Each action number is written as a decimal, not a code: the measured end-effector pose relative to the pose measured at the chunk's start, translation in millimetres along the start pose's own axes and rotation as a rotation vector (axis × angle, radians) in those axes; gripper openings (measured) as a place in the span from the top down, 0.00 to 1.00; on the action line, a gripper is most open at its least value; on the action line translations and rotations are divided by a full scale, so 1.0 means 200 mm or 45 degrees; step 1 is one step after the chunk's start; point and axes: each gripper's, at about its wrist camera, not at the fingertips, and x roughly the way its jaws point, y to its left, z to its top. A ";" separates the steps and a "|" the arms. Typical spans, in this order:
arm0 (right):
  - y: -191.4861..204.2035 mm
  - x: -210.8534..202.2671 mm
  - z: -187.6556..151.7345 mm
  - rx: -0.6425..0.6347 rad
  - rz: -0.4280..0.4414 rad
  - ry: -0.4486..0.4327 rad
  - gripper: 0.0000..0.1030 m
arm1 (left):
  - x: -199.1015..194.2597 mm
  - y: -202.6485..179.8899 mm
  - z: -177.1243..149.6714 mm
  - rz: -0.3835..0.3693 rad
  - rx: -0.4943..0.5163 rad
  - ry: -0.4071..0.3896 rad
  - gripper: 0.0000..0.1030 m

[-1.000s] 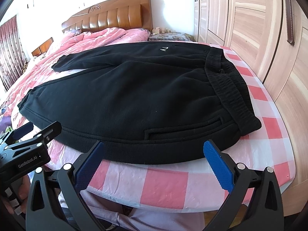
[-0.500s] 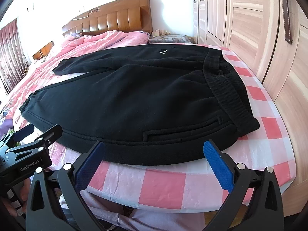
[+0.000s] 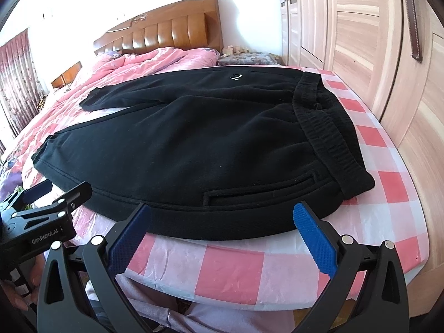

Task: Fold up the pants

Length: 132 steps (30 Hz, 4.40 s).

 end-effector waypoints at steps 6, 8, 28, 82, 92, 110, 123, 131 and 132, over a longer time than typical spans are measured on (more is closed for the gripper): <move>-0.03 0.02 0.03 -0.029 0.035 0.006 0.04 | 0.02 0.03 0.03 0.004 -0.004 -0.005 0.01; -0.04 0.04 0.05 -0.048 0.055 0.016 0.04 | 0.04 0.03 0.04 0.008 0.011 -0.005 0.01; -0.35 1.16 1.39 -0.291 0.279 0.290 0.04 | 0.79 0.25 1.06 -0.104 0.142 0.268 0.01; -0.36 0.05 0.10 -0.184 0.237 -0.127 0.23 | 0.61 0.50 0.39 -0.541 -0.315 0.116 0.35; -0.97 -0.02 0.06 0.390 0.133 -0.143 0.25 | 0.63 0.54 0.37 -0.680 -0.473 0.160 0.27; -0.99 -0.17 0.17 0.266 0.011 -0.203 0.94 | 0.22 0.51 0.53 -0.605 -0.195 0.017 0.89; -0.93 -0.13 0.10 0.192 -0.073 -0.181 0.94 | 0.32 0.47 0.27 -0.473 -0.126 0.105 0.88; -0.96 0.00 -0.01 0.177 -0.138 -0.027 0.84 | 0.37 0.40 0.15 -0.349 0.030 0.125 0.69; -0.94 -0.02 0.02 0.149 -0.162 -0.018 0.81 | 0.35 0.39 0.15 -0.309 0.064 0.110 0.36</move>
